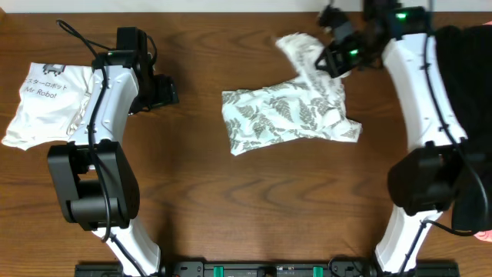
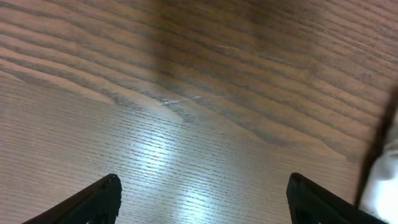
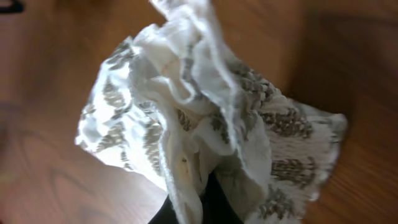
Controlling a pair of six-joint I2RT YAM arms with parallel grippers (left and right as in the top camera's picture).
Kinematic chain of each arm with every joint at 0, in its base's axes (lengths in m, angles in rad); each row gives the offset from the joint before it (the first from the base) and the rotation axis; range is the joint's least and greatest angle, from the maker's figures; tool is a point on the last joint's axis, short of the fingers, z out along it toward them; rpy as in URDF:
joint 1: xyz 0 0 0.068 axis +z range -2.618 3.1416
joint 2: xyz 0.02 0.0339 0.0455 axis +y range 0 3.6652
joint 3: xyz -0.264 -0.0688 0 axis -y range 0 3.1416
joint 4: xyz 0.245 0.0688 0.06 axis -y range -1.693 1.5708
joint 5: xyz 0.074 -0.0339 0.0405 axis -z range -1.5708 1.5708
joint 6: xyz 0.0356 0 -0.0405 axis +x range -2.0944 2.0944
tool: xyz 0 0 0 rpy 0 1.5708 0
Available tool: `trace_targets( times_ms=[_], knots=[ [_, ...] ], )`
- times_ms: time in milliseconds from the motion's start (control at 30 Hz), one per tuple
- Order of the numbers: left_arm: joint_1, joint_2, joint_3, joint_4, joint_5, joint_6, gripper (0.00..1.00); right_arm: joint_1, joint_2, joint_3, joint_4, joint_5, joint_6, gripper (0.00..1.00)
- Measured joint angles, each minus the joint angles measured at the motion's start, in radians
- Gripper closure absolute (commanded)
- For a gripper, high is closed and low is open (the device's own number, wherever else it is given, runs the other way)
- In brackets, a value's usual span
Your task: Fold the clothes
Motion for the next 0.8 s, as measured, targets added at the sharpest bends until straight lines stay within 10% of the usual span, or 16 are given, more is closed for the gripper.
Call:
trace_targets(
  times_ms=[333,800],
  knots=[
    [0.000,0.000,0.000,0.000,0.000,0.000,0.15,0.195,0.000,0.000,-0.043,0.042,-0.005,0.99],
    [-0.008,0.000,0.000,-0.009,0.042,-0.003,0.40,0.253,0.000,0.001,0.030,0.224,0.056,0.99]
  ],
)
